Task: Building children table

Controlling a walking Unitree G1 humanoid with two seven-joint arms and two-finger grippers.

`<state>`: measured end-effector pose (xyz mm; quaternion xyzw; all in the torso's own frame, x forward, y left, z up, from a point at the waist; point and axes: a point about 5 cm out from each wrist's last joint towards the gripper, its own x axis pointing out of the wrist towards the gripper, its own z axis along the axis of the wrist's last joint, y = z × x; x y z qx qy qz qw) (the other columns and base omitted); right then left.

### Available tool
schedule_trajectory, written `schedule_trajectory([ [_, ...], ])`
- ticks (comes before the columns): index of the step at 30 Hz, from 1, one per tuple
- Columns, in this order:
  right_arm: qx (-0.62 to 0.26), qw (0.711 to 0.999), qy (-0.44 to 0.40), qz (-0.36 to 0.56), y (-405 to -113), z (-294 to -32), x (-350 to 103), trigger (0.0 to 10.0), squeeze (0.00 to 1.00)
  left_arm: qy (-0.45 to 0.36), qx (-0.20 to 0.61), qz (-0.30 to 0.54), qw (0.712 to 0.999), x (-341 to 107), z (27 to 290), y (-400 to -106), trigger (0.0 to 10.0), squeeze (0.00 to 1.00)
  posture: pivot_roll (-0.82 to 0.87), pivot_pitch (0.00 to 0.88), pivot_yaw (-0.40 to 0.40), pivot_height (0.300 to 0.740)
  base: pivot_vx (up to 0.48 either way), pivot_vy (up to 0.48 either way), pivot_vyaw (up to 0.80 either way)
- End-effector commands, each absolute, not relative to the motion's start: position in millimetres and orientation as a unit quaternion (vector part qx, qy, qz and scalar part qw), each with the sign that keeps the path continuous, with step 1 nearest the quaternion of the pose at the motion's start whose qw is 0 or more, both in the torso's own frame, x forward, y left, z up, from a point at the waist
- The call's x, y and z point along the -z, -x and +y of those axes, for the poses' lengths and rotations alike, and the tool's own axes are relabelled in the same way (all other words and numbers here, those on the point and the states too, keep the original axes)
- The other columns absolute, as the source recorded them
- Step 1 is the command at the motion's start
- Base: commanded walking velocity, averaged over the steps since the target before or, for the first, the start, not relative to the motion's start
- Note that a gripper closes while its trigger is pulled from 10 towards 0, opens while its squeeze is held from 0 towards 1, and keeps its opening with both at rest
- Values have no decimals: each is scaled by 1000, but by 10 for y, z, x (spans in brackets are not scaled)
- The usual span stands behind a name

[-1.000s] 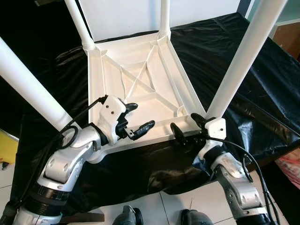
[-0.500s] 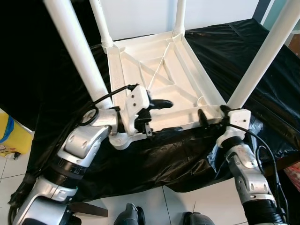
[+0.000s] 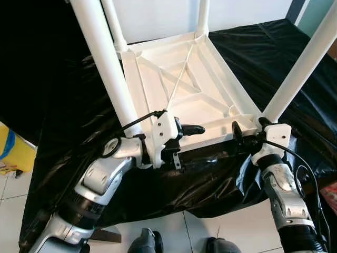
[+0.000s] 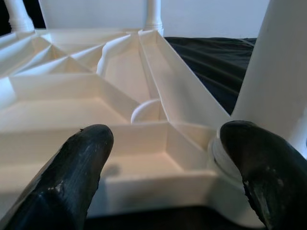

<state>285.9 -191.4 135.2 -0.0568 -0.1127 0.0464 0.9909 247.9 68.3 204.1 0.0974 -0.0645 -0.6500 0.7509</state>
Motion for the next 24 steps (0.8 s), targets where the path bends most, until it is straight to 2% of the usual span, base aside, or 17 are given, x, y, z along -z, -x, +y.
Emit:
schedule_trajectory([
  [1, -61, 990, 62, -108, -2827, -1851, -1307, 10000, 0, -79, 613, -70, 783, -2116, 764, -2426, 10000, 0, -28, 154, 82, 740, 0, 0, 0],
  [2, -61, 990, 62, -108, -2827, -1851, -1307, 10000, 0, -79, 613, -70, 783, -2116, 764, -2426, 10000, 0, -28, 154, 82, 740, 0, 0, 0],
  [4, -69, 990, 63, -106, -2833, -1822, -1291, 10000, 0, -67, 583, -70, 807, -2143, 871, -2378, 10000, 0, -13, 158, 74, 740, 0, 0, 0],
  [6, -69, 990, 63, -106, -2833, -1822, -1291, 10000, 0, -67, 583, -70, 807, -2143, 871, -2378, 10000, 0, -13, 158, 74, 740, 0, 0, 0],
  [8, -80, 989, 67, -102, -2860, -1809, -1275, 10000, 0, -44, 532, -76, 842, -2187, 1071, -2360, 10000, 0, 12, 162, 55, 740, 0, 0, 0],
  [9, -80, 989, 67, -102, -2860, -1809, -1275, 10000, 0, -44, 532, -76, 842, -2187, 1071, -2360, 10000, 0, 12, 162, 55, 740, 0, 0, 0],
  [11, -88, 989, 69, -100, -2891, -1810, -1276, 10000, 0, -3, 492, -86, 867, -2234, 1233, -2356, 10000, 0, 23, 161, 44, 740, 0, 0, 0],
  [12, -88, 989, 69, -100, -2891, -1810, -1276, 10000, 0, -3, 492, -86, 867, -2234, 1233, -2356, 10000, 0, 23, 161, 44, 740, 0, 0, 0],
  [15, -98, 987, 74, -101, -2953, -1811, -1299, 10000, 0, 29, 433, -84, 897, -2233, 1532, -2382, 10000, 0, 32, 158, 28, 740, 0, 0, 0],
  [19, -104, 986, 79, -101, -2987, -1812, -1308, 10000, 0, 16, 409, -73, 909, -2196, 1716, -2375, 10000, 0, 30, 157, 20, 740, 0, 0, 0],
  [21, -107, 985, 88, -99, -3026, -1835, -1313, 10000, 0, 10, 395, -54, 917, -2181, 1948, -2351, 10000, 0, 32, 157, 15, 740, 0, 0, 0],
  [23, -107, 985, 88, -99, -3026, -1835, -1313, 10000, 0, 10, 395, -54, 917, -2181, 1948, -2351, 10000, 0, 32, 157, 15, 740, 0, 0, 0],
  [24, -103, 986, 92, -98, -3062, -1881, -1318, 10000, 0, 21, 374, -55, 926, -2236, 2198, -2342, 10000, 0, 36, 156, 14, 740, 0, 0, 0],
])
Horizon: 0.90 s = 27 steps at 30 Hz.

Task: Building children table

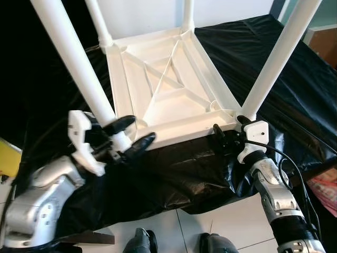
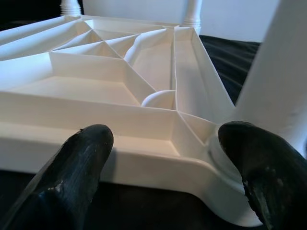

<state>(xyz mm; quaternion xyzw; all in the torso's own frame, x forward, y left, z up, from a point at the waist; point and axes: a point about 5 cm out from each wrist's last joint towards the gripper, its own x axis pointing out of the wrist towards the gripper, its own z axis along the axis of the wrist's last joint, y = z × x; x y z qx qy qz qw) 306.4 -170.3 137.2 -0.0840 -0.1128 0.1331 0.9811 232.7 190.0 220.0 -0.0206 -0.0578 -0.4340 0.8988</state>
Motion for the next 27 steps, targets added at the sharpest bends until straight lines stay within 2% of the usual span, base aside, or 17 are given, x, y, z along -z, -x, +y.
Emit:
schedule_trajectory([
  [1, -103, 986, 92, -98, -3062, -1881, -1318, 10000, 0, 21, 374, -55, 926, -2236, 2198, -2342, 10000, 0, 36, 156, 14, 740, 0, 0, 0],
  [4, -95, 986, 94, -96, -3097, -1918, -1316, 10000, 0, 12, 370, -45, 928, -2214, 2405, -2272, 10000, 0, 30, 153, 21, 740, 0, 0, 0],
  [6, -95, 986, 94, -96, -3097, -1918, -1316, 10000, 0, 12, 370, -45, 928, -2214, 2405, -2272, 10000, 0, 30, 153, 21, 740, 0, 0, 0],
  [9, -88, 987, 92, -96, -3114, -1930, -1310, 10000, 0, 1, 368, 6, 930, -2099, 2678, -2162, 10000, 0, 28, 151, 27, 740, 0, 0, 0],
  [10, -88, 987, 92, -96, -3114, -1930, -1310, 10000, 0, 1, 368, 6, 930, -2099, 2678, -2162, 10000, 0, 28, 151, 27, 740, 0, 0, 0],
  [12, -89, 987, 90, -96, -3111, -1929, -1302, 10000, 0, -13, 342, 27, 939, -2058, 2852, -2177, 10000, 0, 29, 151, 29, 740, 0, 0, 0],
  [13, -92, 987, 89, -94, -3102, -1913, -1286, 10000, 0, -25, 307, 37, 951, -2029, 2991, -2245, 10000, 0, 29, 149, 30, 740, 0, 0, 0],
  [14, -92, 987, 89, -94, -3102, -1913, -1286, 10000, 0, -25, 307, 37, 951, -2029, 2991, -2245, 10000, 0, 29, 149, 30, 740, 0, 0, 0],
  [15, -96, 987, 87, -93, -3090, -1897, -1270, 10000, 0, -36, 276, 46, 959, -2003, 3101, -2312, 10000, 0, 29, 149, 30, 740, 0, 0, 0],
  [18, -101, 988, 80, -88, -3056, -1840, -1212, 10000, 0, -76, 189, 35, 978, -2007, 3310, -2600, 10000, 0, 30, 144, 23, 740, 0, 0, 0],
  [19, -101, 988, 80, -88, -3056, -1840, -1212, 10000, 0, -76, 189, 35, 978, -2007, 3310, -2600, 10000, 0, 30, 144, 23, 740, 0, 0, 0],
  [21, -101, 988, 73, -86, -3034, -1798, -1179, 10000, 0, -108, 137, 18, 985, -2055, 3354, -2798, 10000, 0, 24, 140, 22, 740, 0, 0, 0],
  [22, -101, 988, 73, -86, -3034, -1798, -1179, 10000, 0, -108, 137, 18, 985, -2055, 3354, -2798, 10000, 0, 24, 140, 22, 740, 0, 0, 0],
  [27, -100, 990, 52, -84, -2942, -1687, -1118, 10000, 0, -101, 108, -13, 989, -2136, 3270, -3180, 10000, 0, -9, 123, 34, 740, 0, 0, 0],
])
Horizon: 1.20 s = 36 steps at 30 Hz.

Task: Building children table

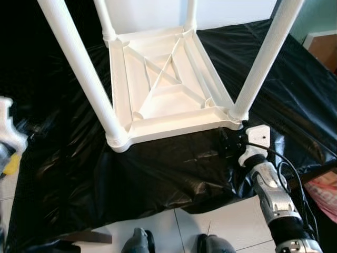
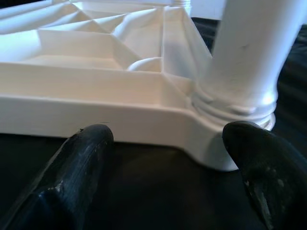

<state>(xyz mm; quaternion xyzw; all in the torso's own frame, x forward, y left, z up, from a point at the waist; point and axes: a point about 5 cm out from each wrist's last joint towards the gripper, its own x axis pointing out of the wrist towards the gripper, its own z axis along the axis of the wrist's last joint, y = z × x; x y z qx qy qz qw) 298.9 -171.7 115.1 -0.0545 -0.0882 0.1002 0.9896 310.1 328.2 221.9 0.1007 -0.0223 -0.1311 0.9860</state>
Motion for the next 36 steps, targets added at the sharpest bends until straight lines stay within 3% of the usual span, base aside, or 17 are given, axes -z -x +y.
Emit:
schedule_trajectory([
  [1, -100, 990, 52, -84, -2942, -1687, -1118, 10000, 0, -101, 108, -13, 989, -2136, 3270, -3180, 10000, 0, -9, 123, 34, 740, 0, 0, 0],
  [4, -85, 992, 33, -84, -2853, -1642, -1085, 10000, 0, -94, 140, -31, 985, -2174, 3034, -3462, 10000, 0, -34, 117, 43, 740, 0, 0, 0],
  [13, -43, 996, 17, -76, -2739, -1682, -1038, 10000, 0, -102, 151, -45, 982, -2125, 2642, -3740, 10000, 0, -69, 113, 55, 740, 0, 0, 0],
  [25, 6, 999, 27, -40, -2727, -1714, -940, 10000, 0, -77, 236, -51, 967, -2008, 2163, -3865, 10000, 0, -90, 108, 52, 740, 0, 0, 0],
  [28, 21, 998, 26, -43, -2784, -1759, -977, 10000, 0, -35, 327, -80, 941, -1977, 1946, -3797, 10000, 0, -94, 109, 47, 740, 0, 0, 0],
  [36, 37, 998, 31, -42, -2832, -1801, -1011, 10000, 0, 5, 439, -102, 893, -1834, 1610, -3600, 10000, 0, -88, 129, 42, 740, 0, 0, 0],
])
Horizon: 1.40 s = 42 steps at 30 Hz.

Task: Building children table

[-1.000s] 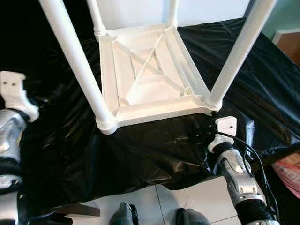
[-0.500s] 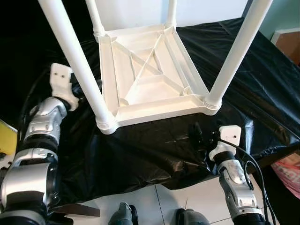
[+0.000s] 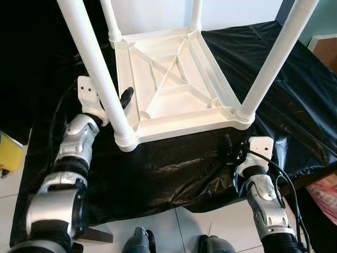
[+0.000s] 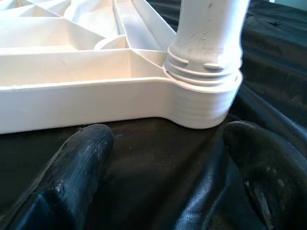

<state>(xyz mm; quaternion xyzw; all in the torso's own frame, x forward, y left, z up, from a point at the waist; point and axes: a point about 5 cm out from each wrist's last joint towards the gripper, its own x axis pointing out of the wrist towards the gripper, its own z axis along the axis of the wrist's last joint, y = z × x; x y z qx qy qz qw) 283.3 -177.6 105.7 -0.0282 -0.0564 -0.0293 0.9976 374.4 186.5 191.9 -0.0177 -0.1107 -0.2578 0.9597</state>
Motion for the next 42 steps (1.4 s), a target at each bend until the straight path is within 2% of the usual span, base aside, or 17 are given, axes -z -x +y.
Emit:
schedule_trajectory([
  [1, 41, 998, 32, -41, -2844, -1806, -1012, 10000, 0, 12, 447, -111, 887, -1833, 1559, -3568, 10000, 0, -87, 130, 41, 740, 0, 0, 0],
  [2, 41, 998, 32, -41, -2844, -1806, -1012, 10000, 0, 12, 447, -111, 887, -1833, 1559, -3568, 10000, 0, -87, 130, 41, 740, 0, 0, 0],
  [5, 52, 997, 33, -38, -2903, -1812, -1024, 10000, 0, 39, 490, -136, 860, -1854, 1347, -3381, 10000, 0, -79, 139, 38, 740, 0, 0, 0],
  [12, 56, 997, 34, -30, -2973, -1789, -1020, 10000, 0, 62, 528, -151, 833, -1895, 1103, -3132, 10000, 0, -76, 149, 42, 740, 0, 0, 0],
  [18, 55, 998, 34, -27, -3044, -1811, -1021, 10000, 0, 100, 537, -167, 821, -1989, 874, -2900, 10000, 0, -73, 155, 44, 740, 0, 0, 0],
  [20, 55, 998, 34, -27, -3044, -1811, -1021, 10000, 0, 100, 537, -167, 821, -1989, 874, -2900, 10000, 0, -73, 155, 44, 740, 0, 0, 0],
  [24, 31, 998, 24, -40, -3129, -1867, -1065, 10000, 0, 138, 541, -179, 810, -2083, 651, -2665, 10000, 0, -58, 155, 47, 740, 0, 0, 0],
  [33, 0, 999, 27, -44, -3325, -1993, -1141, 10000, 0, 168, 537, -178, 808, -2125, 360, -2504, 10000, 0, -44, 155, 52, 740, 0, 0, 0],
  [42, -5, 999, 30, -42, -3455, -1965, -1196, 10000, 0, 184, 507, -182, 822, -2193, 272, -2616, 10000, 0, -42, 157, 61, 740, 0, 0, 0],
])
